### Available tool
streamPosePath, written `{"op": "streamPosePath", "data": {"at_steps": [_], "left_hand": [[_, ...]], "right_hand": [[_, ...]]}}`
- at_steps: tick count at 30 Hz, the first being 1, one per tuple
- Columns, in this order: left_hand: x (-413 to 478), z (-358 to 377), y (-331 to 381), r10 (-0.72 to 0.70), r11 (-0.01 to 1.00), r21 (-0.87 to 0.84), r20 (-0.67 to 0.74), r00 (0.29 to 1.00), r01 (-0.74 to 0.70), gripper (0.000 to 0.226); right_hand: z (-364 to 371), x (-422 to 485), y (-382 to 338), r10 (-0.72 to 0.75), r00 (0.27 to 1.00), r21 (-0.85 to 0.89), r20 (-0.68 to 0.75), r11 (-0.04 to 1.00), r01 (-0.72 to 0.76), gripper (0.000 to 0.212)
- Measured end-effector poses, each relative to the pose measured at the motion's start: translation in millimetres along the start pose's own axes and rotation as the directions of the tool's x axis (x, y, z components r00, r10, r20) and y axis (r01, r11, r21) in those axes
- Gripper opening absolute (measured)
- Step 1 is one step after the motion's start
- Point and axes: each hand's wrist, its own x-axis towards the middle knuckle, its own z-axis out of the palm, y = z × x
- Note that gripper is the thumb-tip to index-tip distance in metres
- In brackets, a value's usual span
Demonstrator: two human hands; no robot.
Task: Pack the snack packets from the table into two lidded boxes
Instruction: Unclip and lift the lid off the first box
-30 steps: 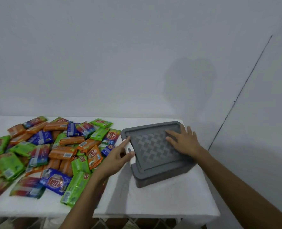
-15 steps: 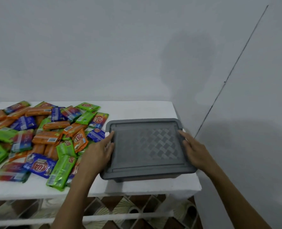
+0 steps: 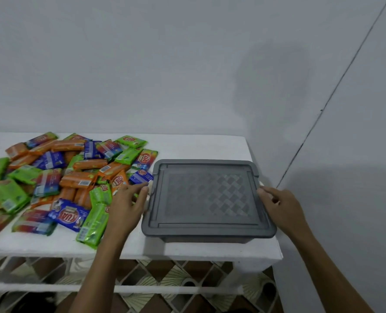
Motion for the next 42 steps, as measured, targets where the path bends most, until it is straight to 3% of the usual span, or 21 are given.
{"op": "streamPosePath", "data": {"at_steps": [4,8,14,20,23,25,27,32,36,42], "left_hand": [[1,1,7,0.037,0.982,0.177,0.13,0.991,-0.06,0.031],[-2,-6,20,-0.021,0.985,0.173,0.129,0.991,-0.001,0.027],[-2,-40,50,-0.113,0.969,-0.22,0.001,0.994,0.11,0.037],[22,-43,75,-0.193,0.769,-0.625,-0.025,0.981,0.136,0.025],[36,-38,76,-0.167,0.679,-0.717,0.057,0.984,0.156,0.03],[51,-33,73,-0.148,0.691,-0.711,0.038,0.988,0.131,0.025],[70,-27,70,-0.1,0.748,-0.66,0.0,0.995,0.076,0.021],[137,3,65,0.007,0.926,-0.376,-0.064,0.998,-0.031,0.025],[200,39,54,0.023,0.986,-0.165,-0.006,1.0,-0.024,0.032],[278,95,24,0.022,0.986,-0.166,0.181,0.983,0.009,0.053]], "right_hand": [[0,-3,-13,-0.088,0.995,-0.04,-0.046,0.995,0.086,0.021],[-6,-5,-24,-0.123,0.992,0.056,-0.036,0.991,0.124,0.014],[-40,3,-47,-0.102,0.994,0.434,-0.05,0.894,0.114,0.019],[-62,34,-53,-0.106,0.991,0.715,0.078,0.699,0.019,0.023],[-67,54,-52,-0.223,0.975,0.617,0.013,0.769,0.167,0.022],[-64,69,-55,-0.198,0.98,0.651,0.022,0.747,0.136,0.022],[-60,89,-59,-0.231,0.973,0.607,-0.021,0.77,0.196,0.021],[-39,155,-76,-0.31,0.931,0.214,-0.194,0.913,0.348,0.029],[-9,218,-76,-0.349,0.91,0.001,-0.224,0.934,0.358,0.036],[41,292,-70,-0.265,0.953,0.031,-0.146,0.962,0.272,0.037]]}}
